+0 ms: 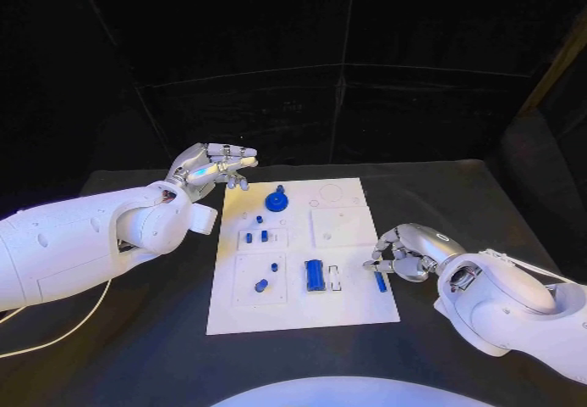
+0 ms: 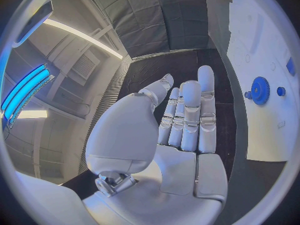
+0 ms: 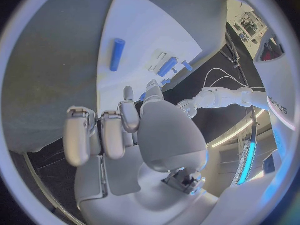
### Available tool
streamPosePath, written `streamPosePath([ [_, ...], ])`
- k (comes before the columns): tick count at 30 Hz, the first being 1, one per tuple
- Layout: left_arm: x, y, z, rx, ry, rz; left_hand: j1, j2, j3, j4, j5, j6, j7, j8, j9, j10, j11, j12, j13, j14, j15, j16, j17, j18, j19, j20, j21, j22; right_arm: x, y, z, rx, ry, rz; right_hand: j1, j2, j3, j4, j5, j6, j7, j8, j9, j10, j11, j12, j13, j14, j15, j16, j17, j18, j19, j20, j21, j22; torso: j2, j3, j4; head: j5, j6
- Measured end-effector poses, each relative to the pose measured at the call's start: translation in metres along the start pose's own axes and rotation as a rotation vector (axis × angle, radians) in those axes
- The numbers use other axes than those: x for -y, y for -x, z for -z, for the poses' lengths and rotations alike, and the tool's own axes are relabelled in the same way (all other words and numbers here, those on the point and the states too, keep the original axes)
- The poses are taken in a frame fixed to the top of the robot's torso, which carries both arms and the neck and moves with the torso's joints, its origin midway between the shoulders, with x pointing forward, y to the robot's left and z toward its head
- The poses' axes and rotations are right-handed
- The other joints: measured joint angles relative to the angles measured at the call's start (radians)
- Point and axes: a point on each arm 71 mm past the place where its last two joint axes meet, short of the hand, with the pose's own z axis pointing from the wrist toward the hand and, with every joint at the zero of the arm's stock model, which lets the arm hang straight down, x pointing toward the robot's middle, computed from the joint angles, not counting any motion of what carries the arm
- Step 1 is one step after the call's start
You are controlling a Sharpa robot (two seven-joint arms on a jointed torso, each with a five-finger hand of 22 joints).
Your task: Assemble the parts on the task board
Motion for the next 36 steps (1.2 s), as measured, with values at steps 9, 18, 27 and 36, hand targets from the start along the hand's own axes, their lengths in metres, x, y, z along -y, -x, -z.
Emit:
streamPosePath([
  [9,-0.001,-0.001,0.000,-0.003,0.002,0.001,0.000,0.000,0.000,0.000,0.000,0.000,0.000,0.000,0.000,0.000,0.000,0.000,0.000,0.000,0.000,0.000,0.000,0.000,0.000,0.000,0.000,0.000,0.019,0.002,-0.005,0.022,-0.063,0.022,0.020,-0.002,0.000,-0.009,0.005,0.016,-0.001,-0.006,-0.004,-0.002,0.002,-0.006,-0.005,0.000,0.000,-0.006,0.000,0.000,0.000,0.000,0.000,0.000,0.000,0.0007,-0.0022,-0.013,-0.001],
  [18,-0.002,-0.001,0.000,-0.003,0.004,0.001,0.005,0.005,0.000,0.000,0.000,0.000,0.000,0.004,0.000,0.000,0.000,0.004,0.000,0.000,0.000,0.000,-0.002,0.000,0.000,0.000,0.000,-0.001,0.022,-0.011,-0.007,-0.035,-0.094,0.051,0.014,-0.018,-0.022,0.002,0.001,0.048,-0.011,-0.006,-0.001,0.000,0.000,0.003,0.006,0.000,0.000,-0.006,0.000,0.000,0.000,0.000,0.000,0.000,0.000,0.0000,0.0012,-0.015,-0.003],
  [27,-0.002,-0.001,0.000,-0.003,0.005,0.001,0.005,0.005,0.000,0.000,0.000,0.000,0.000,0.004,0.000,0.000,0.000,0.004,0.000,0.000,0.000,0.000,-0.002,0.000,0.000,0.000,0.000,-0.001,0.021,-0.020,-0.006,-0.099,-0.105,0.089,0.006,-0.026,-0.032,0.006,-0.005,0.057,-0.013,0.004,0.008,0.006,-0.006,0.012,0.018,0.000,0.000,-0.006,0.000,0.000,0.000,0.000,0.000,0.000,0.000,-0.0010,0.0014,-0.015,-0.006],
  [36,-0.002,0.000,0.000,-0.001,0.006,0.000,0.005,0.005,0.000,0.000,0.000,0.000,0.000,0.004,0.000,0.000,0.000,0.004,0.000,0.000,0.000,0.000,-0.002,0.000,0.000,0.000,0.000,-0.001,0.017,-0.022,-0.006,-0.114,-0.096,0.107,0.006,-0.026,-0.032,0.006,-0.005,0.065,-0.016,0.009,0.011,0.006,-0.006,0.013,0.018,0.000,0.000,-0.006,0.001,0.000,0.000,0.000,0.000,0.000,-0.001,-0.0009,0.0014,-0.015,-0.002],
])
